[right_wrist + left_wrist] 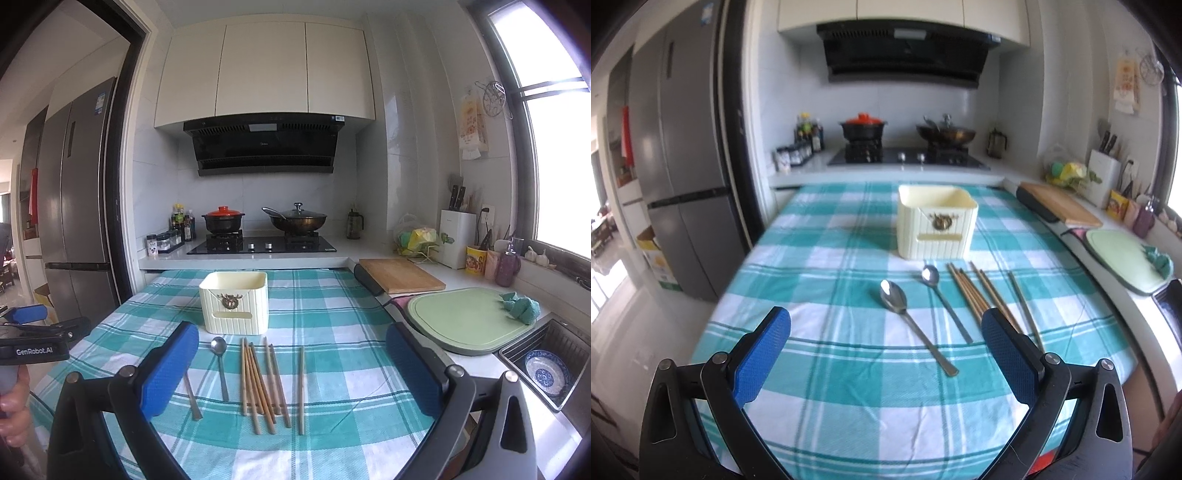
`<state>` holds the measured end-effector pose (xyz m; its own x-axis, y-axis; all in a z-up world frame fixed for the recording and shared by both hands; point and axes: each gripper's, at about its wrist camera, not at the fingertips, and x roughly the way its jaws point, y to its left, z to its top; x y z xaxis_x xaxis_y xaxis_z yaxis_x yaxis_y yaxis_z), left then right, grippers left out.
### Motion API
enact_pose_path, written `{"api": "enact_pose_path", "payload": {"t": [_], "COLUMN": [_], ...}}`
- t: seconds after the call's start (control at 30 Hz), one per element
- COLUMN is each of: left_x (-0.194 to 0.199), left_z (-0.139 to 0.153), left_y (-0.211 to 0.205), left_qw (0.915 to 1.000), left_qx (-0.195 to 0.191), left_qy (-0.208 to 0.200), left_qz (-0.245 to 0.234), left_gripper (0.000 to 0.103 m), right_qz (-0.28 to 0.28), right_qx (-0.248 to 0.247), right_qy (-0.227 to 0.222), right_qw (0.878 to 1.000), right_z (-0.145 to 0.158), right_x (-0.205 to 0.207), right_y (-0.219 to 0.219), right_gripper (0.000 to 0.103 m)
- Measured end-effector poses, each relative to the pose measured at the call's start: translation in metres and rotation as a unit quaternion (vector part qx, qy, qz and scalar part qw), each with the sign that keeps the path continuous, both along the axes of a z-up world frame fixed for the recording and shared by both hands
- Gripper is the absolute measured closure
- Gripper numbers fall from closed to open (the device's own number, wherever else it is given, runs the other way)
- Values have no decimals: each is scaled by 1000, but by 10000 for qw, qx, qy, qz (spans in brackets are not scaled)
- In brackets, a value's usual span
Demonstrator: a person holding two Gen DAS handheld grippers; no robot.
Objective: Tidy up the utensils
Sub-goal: 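Move left tool over the large steel spoon while right tool moves over a lone chopstick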
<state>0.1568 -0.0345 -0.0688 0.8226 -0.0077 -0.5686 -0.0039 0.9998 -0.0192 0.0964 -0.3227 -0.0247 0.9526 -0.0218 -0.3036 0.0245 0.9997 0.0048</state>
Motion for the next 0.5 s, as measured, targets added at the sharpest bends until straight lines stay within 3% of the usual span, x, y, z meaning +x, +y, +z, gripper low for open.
{"api": "enact_pose_path", "payload": {"t": [0.23,0.37,0.5], "left_x": [67,109,144], "left_z": [-48,-86,-123], "left_y": [-20,-25,-36], "left_qw": [9971,9920,9861], "left_qx": [-86,-91,205], "left_qy": [748,1235,1569], "left_qz": [56,264,503], "left_gripper": [0,0,0], "right_qz": [-63,178,627], "right_qx": [-187,-121,165], "right_qy": [539,1235,1935], "right_qw": [9984,9921,9790], "right_z": [-34,-69,-101], "right_x": [53,98,144], "right_y": [-30,-42,-44], "right_gripper": [0,0,5]}}
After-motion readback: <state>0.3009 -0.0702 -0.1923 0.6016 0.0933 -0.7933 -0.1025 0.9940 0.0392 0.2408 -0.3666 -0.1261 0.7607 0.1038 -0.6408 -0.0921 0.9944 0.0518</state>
